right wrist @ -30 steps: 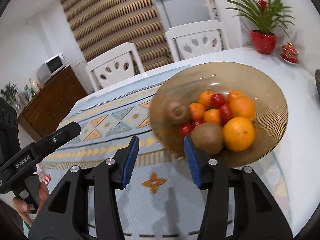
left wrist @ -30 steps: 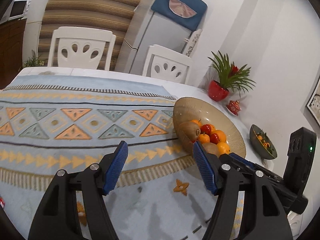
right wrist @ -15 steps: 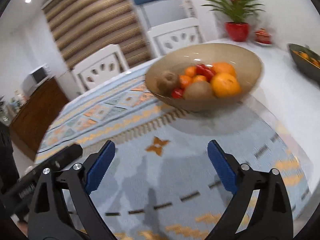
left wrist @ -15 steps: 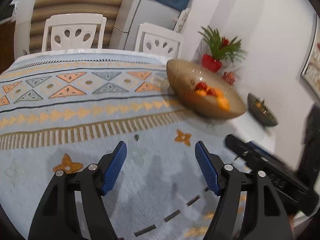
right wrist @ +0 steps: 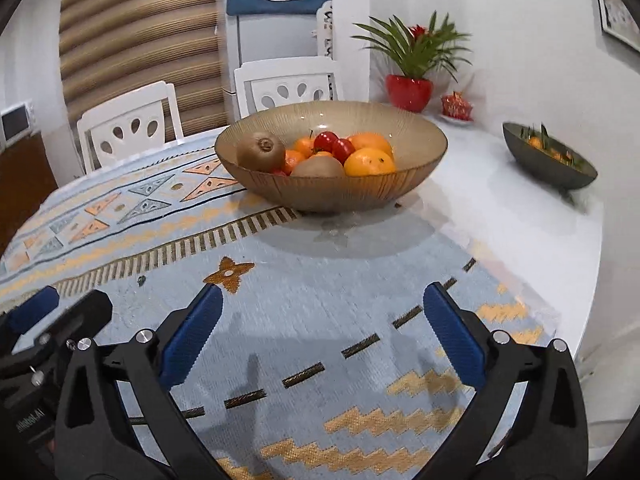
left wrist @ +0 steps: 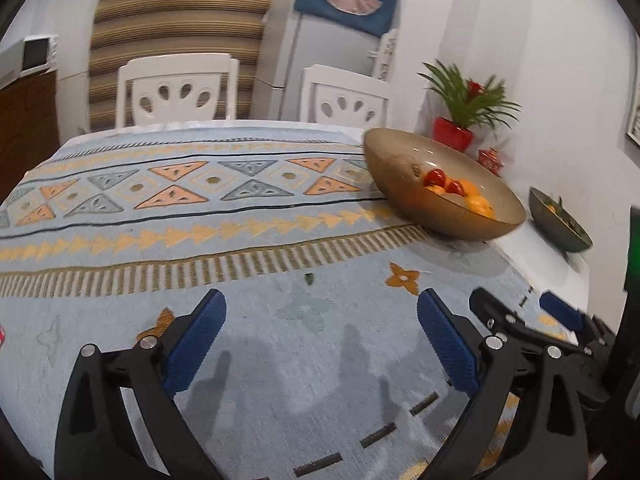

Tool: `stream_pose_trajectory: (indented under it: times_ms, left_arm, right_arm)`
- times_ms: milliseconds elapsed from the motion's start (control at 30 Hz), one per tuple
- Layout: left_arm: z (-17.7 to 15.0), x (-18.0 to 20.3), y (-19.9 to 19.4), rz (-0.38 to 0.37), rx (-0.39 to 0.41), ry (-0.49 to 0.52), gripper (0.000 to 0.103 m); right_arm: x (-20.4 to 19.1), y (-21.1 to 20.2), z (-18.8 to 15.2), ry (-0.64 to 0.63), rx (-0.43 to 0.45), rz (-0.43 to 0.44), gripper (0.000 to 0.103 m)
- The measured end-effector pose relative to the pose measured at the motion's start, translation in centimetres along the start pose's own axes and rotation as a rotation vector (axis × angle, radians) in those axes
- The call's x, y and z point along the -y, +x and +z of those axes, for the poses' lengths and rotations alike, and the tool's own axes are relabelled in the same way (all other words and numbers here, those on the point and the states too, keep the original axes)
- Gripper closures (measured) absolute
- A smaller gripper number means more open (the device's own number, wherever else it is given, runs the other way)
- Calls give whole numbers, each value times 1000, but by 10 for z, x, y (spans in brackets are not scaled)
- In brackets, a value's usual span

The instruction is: Organize fruits

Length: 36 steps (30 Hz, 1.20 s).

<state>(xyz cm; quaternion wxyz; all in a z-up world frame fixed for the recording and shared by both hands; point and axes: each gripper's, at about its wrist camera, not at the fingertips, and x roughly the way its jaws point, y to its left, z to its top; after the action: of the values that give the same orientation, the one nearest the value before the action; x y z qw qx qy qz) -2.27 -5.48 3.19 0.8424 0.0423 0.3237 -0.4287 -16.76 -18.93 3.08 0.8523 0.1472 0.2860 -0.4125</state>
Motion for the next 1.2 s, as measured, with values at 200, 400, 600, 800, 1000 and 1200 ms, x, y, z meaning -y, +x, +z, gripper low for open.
stream_pose_trajectory:
  times_ms: [200,400,600,800,1000,1200]
  left_arm:
    - [-1,7,-3,71,25,35,5]
    - [-1,5,-3,86,18,31,5]
    - [0,-4,2,86,-19,-22,5]
    - [-1,-7,6,106,-48,-45,5]
    - [-2,-8,5,111,-47,-56,5]
    - [-2,-6,2,122,-30,-46,5]
  right_arm:
    - [1,8,-2,8,-44,27,3]
    - [0,9,-3,7,-49,36,3]
    - [0,9,-3,9,-56,47,3]
    - [-1,9,-3,-2,-62,50,3]
    - [-2,9,-3,-4,-62,46,3]
    - [-3,9,-4,-7,-64,49,3]
